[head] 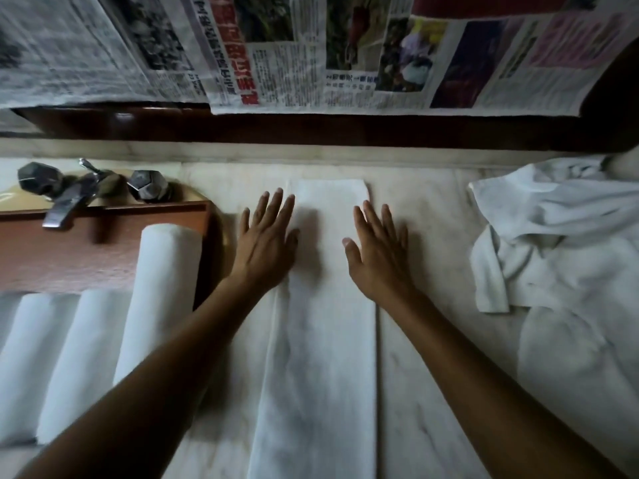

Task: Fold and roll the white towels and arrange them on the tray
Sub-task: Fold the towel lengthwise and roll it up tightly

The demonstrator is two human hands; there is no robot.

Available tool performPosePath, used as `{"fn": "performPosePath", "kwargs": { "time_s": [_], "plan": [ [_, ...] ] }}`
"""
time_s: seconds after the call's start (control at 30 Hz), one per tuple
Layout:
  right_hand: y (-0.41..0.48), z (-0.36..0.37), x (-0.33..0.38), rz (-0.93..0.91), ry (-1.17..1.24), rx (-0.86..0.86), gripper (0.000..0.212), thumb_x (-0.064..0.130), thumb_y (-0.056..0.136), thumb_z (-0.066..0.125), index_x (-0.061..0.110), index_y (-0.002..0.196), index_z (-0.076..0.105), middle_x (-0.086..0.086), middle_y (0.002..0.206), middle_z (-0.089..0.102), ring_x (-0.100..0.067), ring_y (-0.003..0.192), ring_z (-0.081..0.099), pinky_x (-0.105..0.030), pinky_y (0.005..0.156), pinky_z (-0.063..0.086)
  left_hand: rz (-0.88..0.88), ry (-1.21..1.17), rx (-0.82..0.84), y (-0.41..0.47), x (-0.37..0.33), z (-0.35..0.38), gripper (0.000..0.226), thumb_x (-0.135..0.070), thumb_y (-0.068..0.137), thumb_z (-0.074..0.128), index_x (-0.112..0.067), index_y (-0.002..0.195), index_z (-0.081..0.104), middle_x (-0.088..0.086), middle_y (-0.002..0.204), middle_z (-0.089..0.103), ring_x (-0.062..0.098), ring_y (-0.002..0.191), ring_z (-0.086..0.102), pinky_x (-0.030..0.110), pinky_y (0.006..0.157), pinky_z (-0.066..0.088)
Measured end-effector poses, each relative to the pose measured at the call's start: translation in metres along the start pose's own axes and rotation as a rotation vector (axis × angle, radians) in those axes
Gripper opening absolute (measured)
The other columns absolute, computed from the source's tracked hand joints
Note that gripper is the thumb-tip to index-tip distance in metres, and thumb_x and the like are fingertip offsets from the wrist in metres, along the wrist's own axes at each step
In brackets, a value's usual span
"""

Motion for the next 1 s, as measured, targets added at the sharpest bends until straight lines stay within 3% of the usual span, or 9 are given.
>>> {"fn": "performPosePath", "kwargs": {
  "time_s": [0.17,0.3,0.6,0.83,1.0],
  "plan": [
    [-0.145,0.014,0.027,-0.042,-0.016,-0.051,0.067,0.038,0.099,0.038,0.012,0.161,0.031,-0.006,0.169,0.023,-0.026,0.157,0.017,-0.064,0.12,0.023,0.046,-0.101,-0.008,-0.15,-0.034,0.018,0.062,-0.039,0.104,0.033,-0.024,0.163,0.021,0.0,0.171,0.008,0.019,0.159,-0.001,0.048,0.128,0.006],
    [-0.202,0.043,0.039,-0.097,-0.139,0.022,0.069,0.043,0.102,0.041,0.011,0.161,0.028,-0.007,0.171,0.017,-0.026,0.158,0.012,-0.066,0.118,0.022,0.159,-0.07,0.051,-0.223,-0.052,0.055,0.062,-0.04,0.105,0.036,-0.021,0.163,0.023,0.001,0.171,0.013,0.021,0.158,0.01,0.056,0.122,0.017],
    [-0.099,0.037,0.023,-0.141,-0.226,-0.03,0.064,0.045,0.102,0.036,0.018,0.161,0.032,-0.001,0.17,0.023,-0.021,0.158,0.016,-0.064,0.121,0.01,0.136,0.033,-0.003,-0.137,-0.038,0.056,0.062,-0.046,0.104,0.034,-0.021,0.162,0.028,0.003,0.17,0.019,0.022,0.158,0.014,0.061,0.122,0.015],
    [-0.017,0.037,0.008,-0.109,-0.226,0.011,0.064,0.05,0.104,0.028,0.022,0.161,0.029,-0.001,0.17,0.021,-0.026,0.157,0.014,-0.066,0.121,0.004,0.101,0.068,0.118,-0.051,-0.026,0.062,0.068,-0.057,0.104,0.013,-0.026,0.164,0.011,0.0,0.172,0.001,0.019,0.158,-0.001,0.059,0.124,0.0],
    [-0.048,0.018,0.015,-0.074,-0.164,-0.114,0.061,0.041,0.104,0.041,0.021,0.161,0.03,-0.008,0.169,0.025,-0.031,0.156,0.017,-0.068,0.12,0.015,0.083,0.037,0.017,-0.074,-0.032,0.038,0.067,-0.049,0.105,0.021,-0.021,0.164,0.012,0.003,0.172,0.001,0.021,0.159,-0.003,0.06,0.124,0.001]
  ]
}}
Point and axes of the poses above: each hand's wrist, its own y-axis towards the middle knuckle, its own z-axis out of the palm, x = y × z, the point moved 9 cm from there along y, towards the middle knuckle
